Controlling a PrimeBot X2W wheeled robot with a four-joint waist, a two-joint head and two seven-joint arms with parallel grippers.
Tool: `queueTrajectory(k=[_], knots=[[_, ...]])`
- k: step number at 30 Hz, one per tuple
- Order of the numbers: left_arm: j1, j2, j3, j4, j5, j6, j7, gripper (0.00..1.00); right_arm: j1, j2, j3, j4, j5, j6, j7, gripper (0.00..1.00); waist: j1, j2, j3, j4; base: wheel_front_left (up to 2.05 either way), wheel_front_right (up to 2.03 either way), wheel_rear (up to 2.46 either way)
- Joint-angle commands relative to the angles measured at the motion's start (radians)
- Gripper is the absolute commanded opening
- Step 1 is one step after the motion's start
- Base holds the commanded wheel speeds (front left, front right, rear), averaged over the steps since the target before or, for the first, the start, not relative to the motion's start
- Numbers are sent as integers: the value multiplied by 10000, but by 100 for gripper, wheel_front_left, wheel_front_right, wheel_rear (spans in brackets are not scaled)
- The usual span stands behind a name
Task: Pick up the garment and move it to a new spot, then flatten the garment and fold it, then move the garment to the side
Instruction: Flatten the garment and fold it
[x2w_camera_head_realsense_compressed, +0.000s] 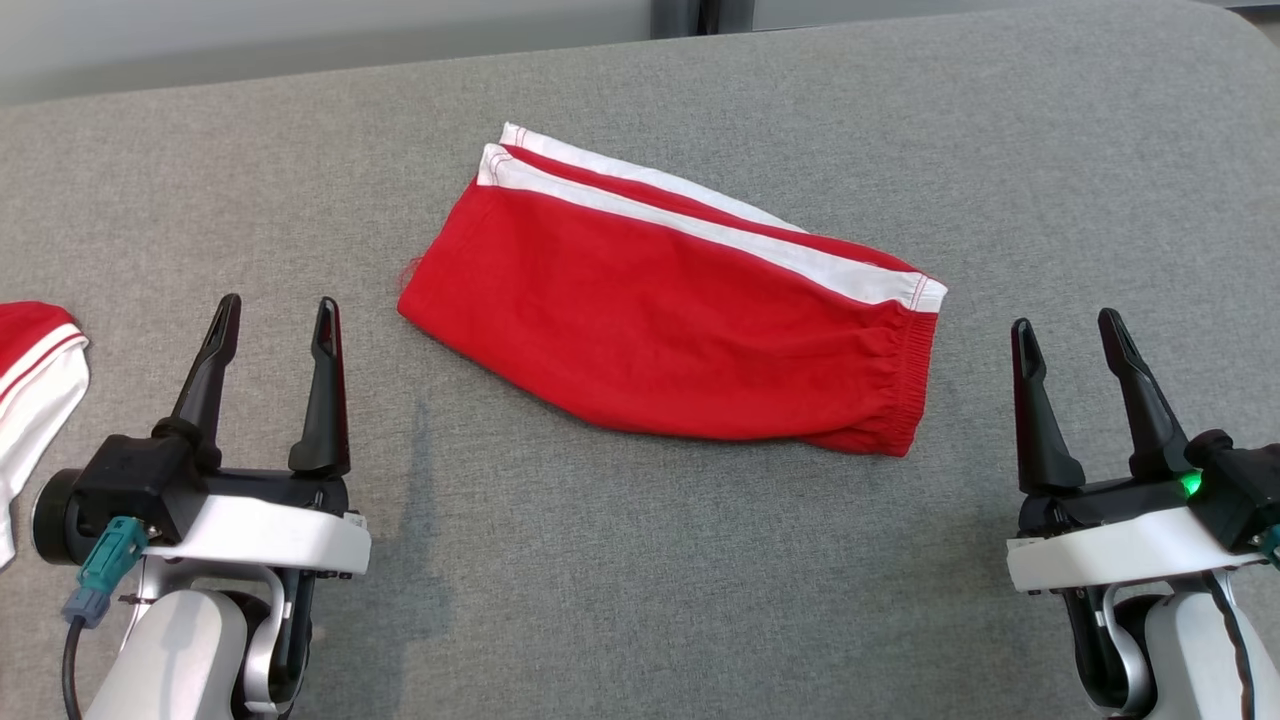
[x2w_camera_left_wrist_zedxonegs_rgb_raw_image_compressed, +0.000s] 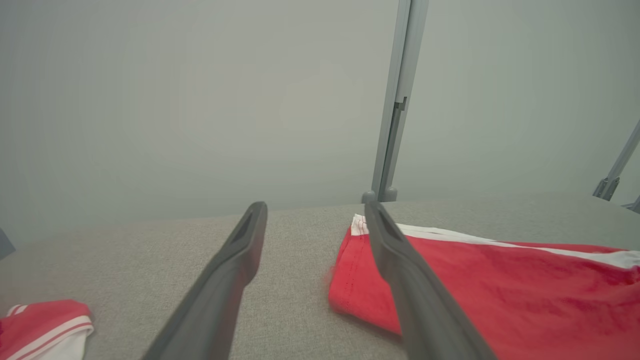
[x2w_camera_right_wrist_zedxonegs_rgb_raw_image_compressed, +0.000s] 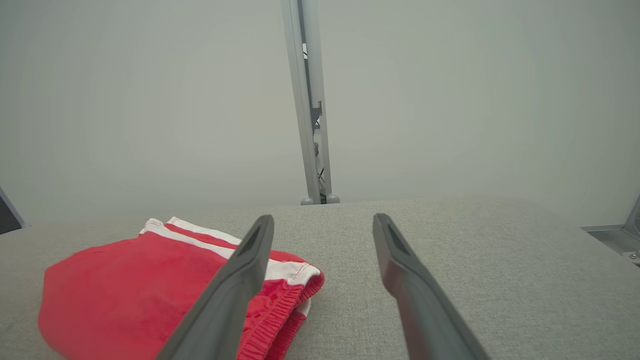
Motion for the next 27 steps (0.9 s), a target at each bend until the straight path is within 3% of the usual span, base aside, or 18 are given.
queueTrajectory(k=[1,6,17,27], knots=[[-51,53,22,19,-14,-23,-3,100,62,-26,1,-37,71,1,-25,100,0,-1,-1,-6,0,0,0],[-641,22,-176,228,-256,-404,266,100,7,-26,18,-124,204,1,4,100,0,-1,180,-38,0,0,0],[-3377,69,-1035,3662,-1209,-2340,2481,100,-428,-28,427,50,580,1,-95,100,0,-1,784,-673,0,0,0],[-4553,145,-1324,6591,-1783,-2916,3198,100,-544,-28,616,321,891,1,-170,100,0,-1,1041,-1135,0,0,0]])
